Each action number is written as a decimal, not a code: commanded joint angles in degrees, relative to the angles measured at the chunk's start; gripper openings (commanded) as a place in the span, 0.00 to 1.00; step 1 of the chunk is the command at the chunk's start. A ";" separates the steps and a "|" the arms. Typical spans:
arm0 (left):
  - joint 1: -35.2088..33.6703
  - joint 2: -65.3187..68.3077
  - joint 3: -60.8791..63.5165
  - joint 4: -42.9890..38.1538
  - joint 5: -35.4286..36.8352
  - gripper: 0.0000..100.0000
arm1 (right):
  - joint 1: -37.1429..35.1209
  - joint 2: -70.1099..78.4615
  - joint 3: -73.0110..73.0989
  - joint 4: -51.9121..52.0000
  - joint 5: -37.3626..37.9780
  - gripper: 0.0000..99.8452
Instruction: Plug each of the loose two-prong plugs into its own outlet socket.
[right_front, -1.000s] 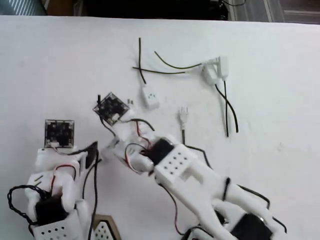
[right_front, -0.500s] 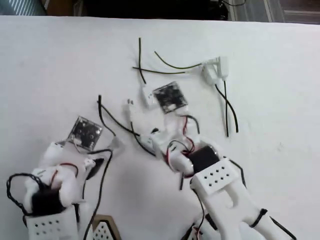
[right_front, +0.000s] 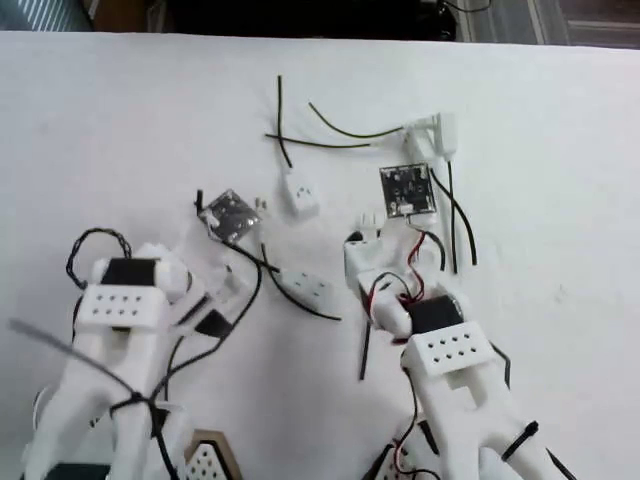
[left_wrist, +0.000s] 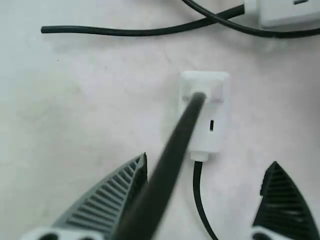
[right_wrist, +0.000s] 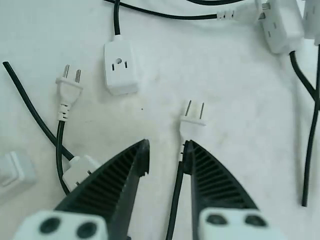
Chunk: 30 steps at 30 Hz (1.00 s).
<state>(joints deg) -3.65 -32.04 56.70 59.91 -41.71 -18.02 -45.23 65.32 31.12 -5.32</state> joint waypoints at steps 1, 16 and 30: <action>1.36 5.41 -2.99 -5.54 0.79 0.35 | 0.40 -1.63 0.09 -1.10 -0.53 0.11; 7.43 17.27 -5.01 -13.54 0.79 0.03 | 0.84 -1.98 0.18 -1.10 -0.62 0.11; 7.96 -2.95 -21.71 -1.67 1.14 0.02 | 6.02 -2.07 0.00 -3.03 -0.62 0.10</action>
<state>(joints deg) 3.38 -32.13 40.70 58.59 -41.19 -13.45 -45.41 65.85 29.45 -5.32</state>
